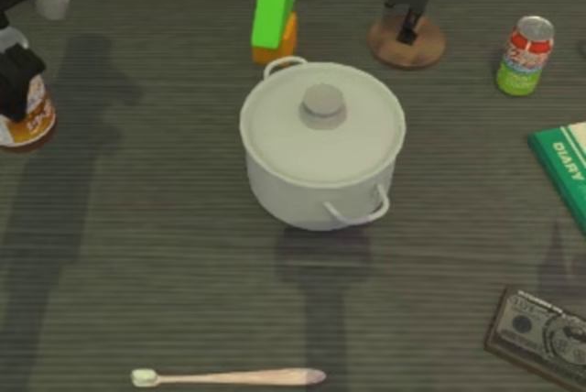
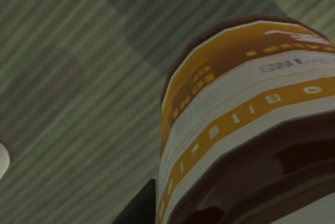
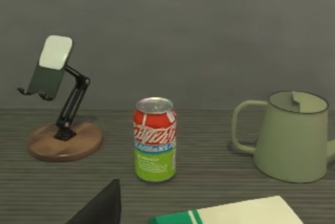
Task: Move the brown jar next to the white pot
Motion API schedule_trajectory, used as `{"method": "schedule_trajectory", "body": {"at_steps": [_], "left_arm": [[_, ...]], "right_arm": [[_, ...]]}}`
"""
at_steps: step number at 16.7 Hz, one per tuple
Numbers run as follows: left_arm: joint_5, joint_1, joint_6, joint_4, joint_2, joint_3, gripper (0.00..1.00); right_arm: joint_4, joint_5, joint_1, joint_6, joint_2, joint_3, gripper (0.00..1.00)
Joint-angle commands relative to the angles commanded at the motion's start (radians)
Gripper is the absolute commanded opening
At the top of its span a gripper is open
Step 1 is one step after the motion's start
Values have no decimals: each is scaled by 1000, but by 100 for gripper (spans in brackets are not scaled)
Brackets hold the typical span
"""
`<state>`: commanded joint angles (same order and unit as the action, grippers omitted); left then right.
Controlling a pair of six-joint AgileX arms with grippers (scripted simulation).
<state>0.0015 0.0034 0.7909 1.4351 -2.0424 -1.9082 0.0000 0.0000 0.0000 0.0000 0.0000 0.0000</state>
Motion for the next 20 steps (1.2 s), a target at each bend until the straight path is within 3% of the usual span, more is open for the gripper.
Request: {"method": "schedule_trajectory", "body": {"at_steps": [5, 8, 20], "left_arm": [[0, -11, -12, -3, -6, -3, 0], [-1, -41, -105, -14, -22, 0, 0], [-6, -265, -980, -142, -93, 26, 0]], "right_arm": [[0, 0, 0, 0, 0, 0, 100], [0, 0, 0, 0, 0, 0, 100], [0, 0, 0, 0, 0, 0, 100]]}}
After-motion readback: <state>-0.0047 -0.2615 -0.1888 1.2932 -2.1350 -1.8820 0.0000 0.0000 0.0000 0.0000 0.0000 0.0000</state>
